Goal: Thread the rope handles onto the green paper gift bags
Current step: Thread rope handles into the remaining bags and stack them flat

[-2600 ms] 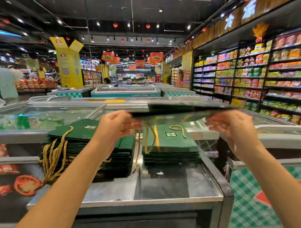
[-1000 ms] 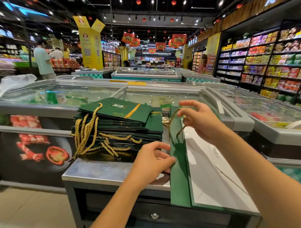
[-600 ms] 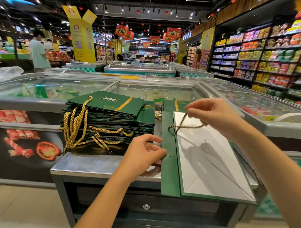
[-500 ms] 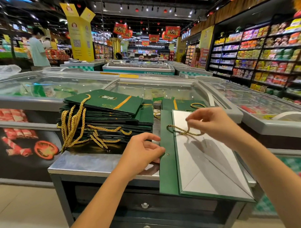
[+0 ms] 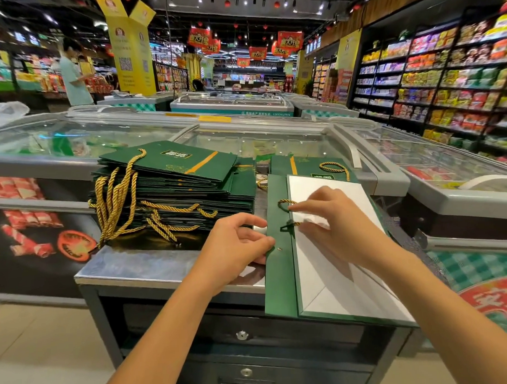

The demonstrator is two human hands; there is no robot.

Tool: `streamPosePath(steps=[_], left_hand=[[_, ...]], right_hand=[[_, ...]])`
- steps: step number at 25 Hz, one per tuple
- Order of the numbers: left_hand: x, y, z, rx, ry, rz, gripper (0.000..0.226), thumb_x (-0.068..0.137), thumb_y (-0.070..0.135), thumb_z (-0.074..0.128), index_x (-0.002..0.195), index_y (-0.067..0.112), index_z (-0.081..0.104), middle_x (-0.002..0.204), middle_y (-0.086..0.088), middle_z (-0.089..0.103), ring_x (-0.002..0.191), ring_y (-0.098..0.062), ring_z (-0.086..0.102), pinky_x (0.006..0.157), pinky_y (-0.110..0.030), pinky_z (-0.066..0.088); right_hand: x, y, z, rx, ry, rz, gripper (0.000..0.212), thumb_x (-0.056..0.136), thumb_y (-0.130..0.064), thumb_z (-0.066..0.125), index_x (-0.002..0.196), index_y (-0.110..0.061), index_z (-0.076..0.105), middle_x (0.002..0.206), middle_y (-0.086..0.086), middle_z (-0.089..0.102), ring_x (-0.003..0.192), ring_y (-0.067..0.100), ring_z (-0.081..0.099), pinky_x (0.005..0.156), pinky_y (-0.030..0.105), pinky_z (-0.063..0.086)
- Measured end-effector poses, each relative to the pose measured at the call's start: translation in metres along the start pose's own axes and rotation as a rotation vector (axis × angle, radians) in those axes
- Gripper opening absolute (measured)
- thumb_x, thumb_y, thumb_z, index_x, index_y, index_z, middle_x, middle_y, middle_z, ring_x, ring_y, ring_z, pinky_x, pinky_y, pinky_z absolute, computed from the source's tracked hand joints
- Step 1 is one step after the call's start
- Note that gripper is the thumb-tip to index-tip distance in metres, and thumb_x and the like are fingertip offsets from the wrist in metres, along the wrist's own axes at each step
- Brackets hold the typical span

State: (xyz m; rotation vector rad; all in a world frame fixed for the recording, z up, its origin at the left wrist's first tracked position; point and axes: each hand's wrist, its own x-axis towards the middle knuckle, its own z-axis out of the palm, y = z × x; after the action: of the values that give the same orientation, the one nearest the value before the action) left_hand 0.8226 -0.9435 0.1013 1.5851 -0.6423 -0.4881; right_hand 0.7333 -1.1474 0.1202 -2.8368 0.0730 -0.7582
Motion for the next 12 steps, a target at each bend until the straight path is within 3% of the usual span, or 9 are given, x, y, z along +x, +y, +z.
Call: streamPosePath(steps=[3, 7, 8, 10, 12], left_hand=[[-0.001, -0.001, 0.000, 0.014, 0.008, 0.013, 0.022, 0.089, 0.008, 0.074, 0.108, 0.017, 0.067, 0.086, -0.007, 0.077, 0.075, -0.025, 0.076, 0.060, -0.041, 0.062], [0.002, -0.003, 0.000, 0.073, 0.026, 0.069, 0.027, 0.088, 0.006, 0.074, 0.112, 0.014, 0.066, 0.085, -0.007, 0.078, 0.075, -0.025, 0.076, 0.072, -0.046, 0.064], [0.003, -0.004, -0.001, 0.066, 0.027, 0.063, 0.027, 0.088, 0.006, 0.074, 0.112, 0.015, 0.066, 0.085, -0.006, 0.078, 0.075, -0.025, 0.076, 0.072, -0.048, 0.064], [0.005, -0.006, -0.002, 0.068, 0.024, 0.061, 0.027, 0.088, 0.008, 0.075, 0.112, 0.015, 0.066, 0.085, -0.005, 0.078, 0.076, -0.024, 0.076, 0.073, -0.049, 0.063], [0.007, -0.007, -0.003, 0.077, 0.015, 0.068, 0.027, 0.089, 0.008, 0.074, 0.114, 0.013, 0.066, 0.087, -0.006, 0.078, 0.078, -0.026, 0.076, 0.076, -0.044, 0.063]], right_hand=[[0.002, -0.009, 0.014, 0.028, 0.019, 0.022, 0.019, 0.095, -0.024, 0.070, 0.111, -0.027, 0.077, 0.104, -0.002, 0.061, 0.096, 0.016, 0.051, 0.080, 0.031, 0.041], [-0.005, -0.009, 0.022, 0.230, 0.079, 0.042, 0.008, 0.094, -0.015, 0.069, 0.093, -0.022, 0.071, 0.089, -0.010, 0.063, 0.080, 0.009, 0.056, 0.068, 0.013, 0.041], [-0.008, -0.008, 0.021, 0.340, 0.093, 0.067, 0.009, 0.093, -0.013, 0.069, 0.091, -0.021, 0.069, 0.086, -0.009, 0.067, 0.078, 0.010, 0.060, 0.067, 0.014, 0.045], [-0.010, -0.006, 0.021, 0.561, 0.103, 0.117, 0.010, 0.091, -0.010, 0.071, 0.090, -0.020, 0.069, 0.081, -0.003, 0.071, 0.076, 0.018, 0.066, 0.066, 0.028, 0.054], [-0.013, -0.008, 0.022, 0.646, 0.090, 0.115, 0.011, 0.089, -0.008, 0.074, 0.091, -0.018, 0.070, 0.080, 0.000, 0.071, 0.073, 0.025, 0.065, 0.067, 0.040, 0.054]])
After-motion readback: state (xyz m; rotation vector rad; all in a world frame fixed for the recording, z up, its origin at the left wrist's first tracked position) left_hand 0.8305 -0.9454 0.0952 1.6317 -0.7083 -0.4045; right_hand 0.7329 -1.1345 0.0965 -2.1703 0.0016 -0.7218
